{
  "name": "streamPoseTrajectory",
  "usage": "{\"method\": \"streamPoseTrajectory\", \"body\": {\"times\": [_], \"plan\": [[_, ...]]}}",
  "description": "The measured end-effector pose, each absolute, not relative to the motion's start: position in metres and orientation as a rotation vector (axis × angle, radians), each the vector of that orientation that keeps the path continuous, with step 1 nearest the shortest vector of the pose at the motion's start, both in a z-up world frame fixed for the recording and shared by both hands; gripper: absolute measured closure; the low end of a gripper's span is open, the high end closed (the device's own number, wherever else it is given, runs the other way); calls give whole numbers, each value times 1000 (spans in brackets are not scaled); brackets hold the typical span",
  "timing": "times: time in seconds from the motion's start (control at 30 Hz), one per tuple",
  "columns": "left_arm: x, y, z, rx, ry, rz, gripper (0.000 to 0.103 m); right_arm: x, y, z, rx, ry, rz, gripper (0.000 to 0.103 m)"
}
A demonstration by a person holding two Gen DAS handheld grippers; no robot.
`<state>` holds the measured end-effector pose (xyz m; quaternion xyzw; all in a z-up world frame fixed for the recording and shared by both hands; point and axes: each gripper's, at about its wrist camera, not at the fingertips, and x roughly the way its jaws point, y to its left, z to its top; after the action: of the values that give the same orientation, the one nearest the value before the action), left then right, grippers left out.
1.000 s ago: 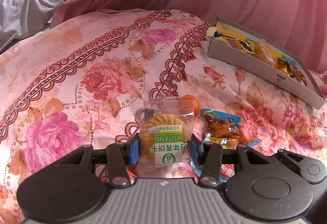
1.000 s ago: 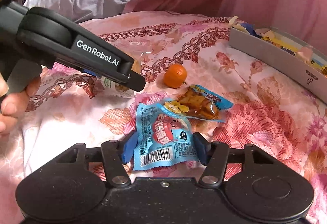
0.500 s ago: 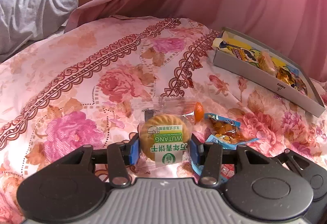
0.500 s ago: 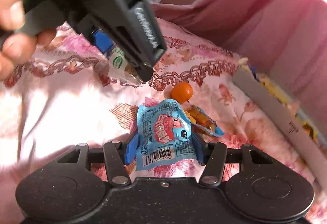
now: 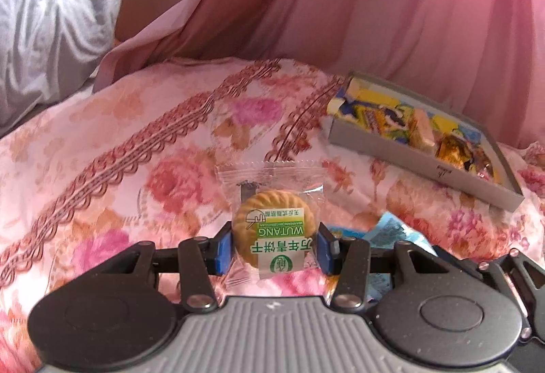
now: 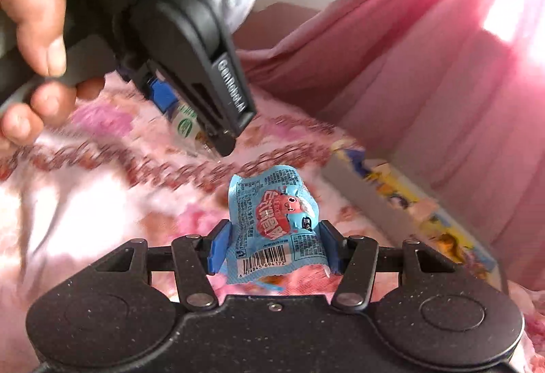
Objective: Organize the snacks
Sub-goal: 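Carry both packs over the grey tray and lower them in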
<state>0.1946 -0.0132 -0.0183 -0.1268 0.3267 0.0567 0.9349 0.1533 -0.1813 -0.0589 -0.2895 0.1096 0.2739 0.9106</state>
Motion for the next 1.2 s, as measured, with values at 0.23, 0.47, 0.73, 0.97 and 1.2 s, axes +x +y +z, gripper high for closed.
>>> {"method": "streamPoseTrajectory", "body": {"times": [0.23,0.47,0.73,0.97,1.2], "plan": [[227,-26,6,-211,628,78,51,173,-201,-38,-437,164,448,46],[269,-58,32,-139,583,13,51,213,-227,-24,-255,122,316,46],[339,-106,48,-140,538,-35,51,263,-275,-15,-94,104,192,46],[398,-139,33,-93,582,-44,51,303,-309,-16,2,92,75,46],[428,-132,5,-147,700,-3,51,327,-319,-25,43,142,58,46]]}}
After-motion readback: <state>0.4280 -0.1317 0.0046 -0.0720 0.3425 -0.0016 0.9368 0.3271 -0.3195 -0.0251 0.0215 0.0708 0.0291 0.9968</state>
